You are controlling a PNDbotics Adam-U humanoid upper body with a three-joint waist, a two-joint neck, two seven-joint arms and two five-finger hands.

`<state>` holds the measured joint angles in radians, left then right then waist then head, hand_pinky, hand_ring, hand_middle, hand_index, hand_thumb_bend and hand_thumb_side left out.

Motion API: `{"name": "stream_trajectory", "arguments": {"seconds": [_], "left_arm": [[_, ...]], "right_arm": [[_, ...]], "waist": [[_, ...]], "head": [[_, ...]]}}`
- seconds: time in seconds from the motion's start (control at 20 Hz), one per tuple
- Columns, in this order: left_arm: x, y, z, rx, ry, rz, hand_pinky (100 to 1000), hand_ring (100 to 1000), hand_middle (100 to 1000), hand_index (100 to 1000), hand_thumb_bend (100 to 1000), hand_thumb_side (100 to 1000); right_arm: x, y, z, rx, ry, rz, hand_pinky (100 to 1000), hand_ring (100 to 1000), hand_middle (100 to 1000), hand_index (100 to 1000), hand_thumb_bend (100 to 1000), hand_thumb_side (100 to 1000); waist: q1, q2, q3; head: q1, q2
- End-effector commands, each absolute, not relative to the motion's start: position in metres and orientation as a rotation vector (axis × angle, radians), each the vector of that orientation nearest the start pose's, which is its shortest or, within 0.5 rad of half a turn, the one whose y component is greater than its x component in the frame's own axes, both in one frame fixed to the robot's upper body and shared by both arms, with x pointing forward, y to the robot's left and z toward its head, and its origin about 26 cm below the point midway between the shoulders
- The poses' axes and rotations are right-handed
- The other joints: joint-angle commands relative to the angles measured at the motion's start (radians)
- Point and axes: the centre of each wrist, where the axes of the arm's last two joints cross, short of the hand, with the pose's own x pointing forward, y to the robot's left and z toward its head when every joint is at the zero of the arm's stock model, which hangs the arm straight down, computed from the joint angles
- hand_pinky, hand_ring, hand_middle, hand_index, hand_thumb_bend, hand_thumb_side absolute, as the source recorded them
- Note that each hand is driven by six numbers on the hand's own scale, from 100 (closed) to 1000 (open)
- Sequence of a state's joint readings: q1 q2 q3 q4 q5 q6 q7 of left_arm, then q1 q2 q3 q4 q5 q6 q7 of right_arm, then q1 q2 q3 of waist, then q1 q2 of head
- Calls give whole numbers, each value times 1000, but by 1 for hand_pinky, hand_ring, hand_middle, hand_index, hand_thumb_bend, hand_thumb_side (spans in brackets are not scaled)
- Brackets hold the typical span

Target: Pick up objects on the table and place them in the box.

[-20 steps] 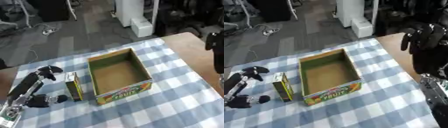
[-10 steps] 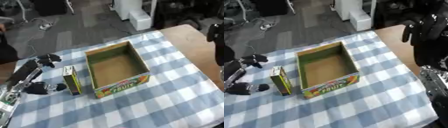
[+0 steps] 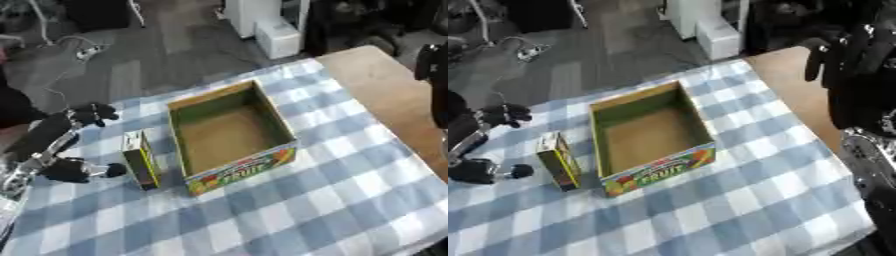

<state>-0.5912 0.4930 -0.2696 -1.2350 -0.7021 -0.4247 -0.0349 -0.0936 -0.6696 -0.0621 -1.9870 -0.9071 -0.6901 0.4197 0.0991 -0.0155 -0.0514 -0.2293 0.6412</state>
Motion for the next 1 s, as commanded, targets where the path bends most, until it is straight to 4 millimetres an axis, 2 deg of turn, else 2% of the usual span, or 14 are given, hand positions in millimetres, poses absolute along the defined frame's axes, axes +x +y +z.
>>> {"name": "stream_trajectory", "arguments": {"seconds": [0.05, 1.0], "left_arm": [[417, 293, 130, 753, -1890, -1503, 729, 709, 824, 834, 783, 918], [431, 297, 129, 740, -1826, -1600, 761, 730, 830, 836, 776, 924]], "right_arm": [[273, -343, 204, -719, 3212, -756, 390, 336, 359, 486, 100, 1000], [276, -342, 214, -736, 3218, -757, 399, 342, 365, 498, 100, 1000]], "waist": [[-3, -12, -1], [6, -14, -19]], "head": [[1, -7], [25, 17]]}}
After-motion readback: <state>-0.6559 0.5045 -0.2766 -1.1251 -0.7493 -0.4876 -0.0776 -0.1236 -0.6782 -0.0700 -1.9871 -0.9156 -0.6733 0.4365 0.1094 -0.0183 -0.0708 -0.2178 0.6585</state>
